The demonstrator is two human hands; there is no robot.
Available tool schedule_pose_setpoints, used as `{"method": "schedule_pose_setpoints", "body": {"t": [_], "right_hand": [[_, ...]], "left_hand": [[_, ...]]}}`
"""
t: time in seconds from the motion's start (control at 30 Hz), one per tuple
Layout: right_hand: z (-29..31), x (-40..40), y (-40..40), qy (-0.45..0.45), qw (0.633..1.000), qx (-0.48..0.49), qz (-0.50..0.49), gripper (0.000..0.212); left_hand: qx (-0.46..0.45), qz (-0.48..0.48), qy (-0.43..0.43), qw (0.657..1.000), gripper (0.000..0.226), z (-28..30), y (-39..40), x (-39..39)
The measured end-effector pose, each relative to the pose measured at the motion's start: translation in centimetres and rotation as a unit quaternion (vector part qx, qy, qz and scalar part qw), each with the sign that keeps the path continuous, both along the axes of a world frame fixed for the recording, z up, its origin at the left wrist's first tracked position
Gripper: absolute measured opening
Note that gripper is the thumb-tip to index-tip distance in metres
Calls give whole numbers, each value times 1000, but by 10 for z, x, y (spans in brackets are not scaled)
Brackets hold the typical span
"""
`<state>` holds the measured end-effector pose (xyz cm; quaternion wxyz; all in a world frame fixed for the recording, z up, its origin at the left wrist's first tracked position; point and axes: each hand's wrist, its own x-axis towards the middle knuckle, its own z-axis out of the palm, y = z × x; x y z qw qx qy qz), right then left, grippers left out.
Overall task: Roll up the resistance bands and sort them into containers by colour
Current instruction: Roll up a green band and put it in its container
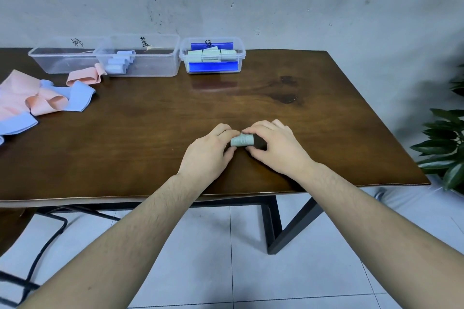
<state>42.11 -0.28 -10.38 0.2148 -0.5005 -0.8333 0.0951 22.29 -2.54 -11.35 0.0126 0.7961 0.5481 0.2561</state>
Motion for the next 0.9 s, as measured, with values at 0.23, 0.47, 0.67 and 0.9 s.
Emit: {"method": "schedule_pose_setpoints", "body": {"t": [0.23, 0.47, 0.67, 0.9], "right_hand": [[2, 0, 3, -20, 1000, 0, -4, 36], [3, -5, 13, -23, 999, -18, -21, 35], [5, -12, 19, -10, 999, -27, -31, 32], [16, -23, 5, 195, 972, -129, -14, 39]], "left_hand": [[-23, 20, 21, 999, 40, -1, 7, -1], [-55, 18, 13, 998, 40, 1, 19, 1], [-109, 15, -72, 991, 37, 7, 25, 0], [-182, -36, -319, 929, 28, 19, 10, -8]]}}
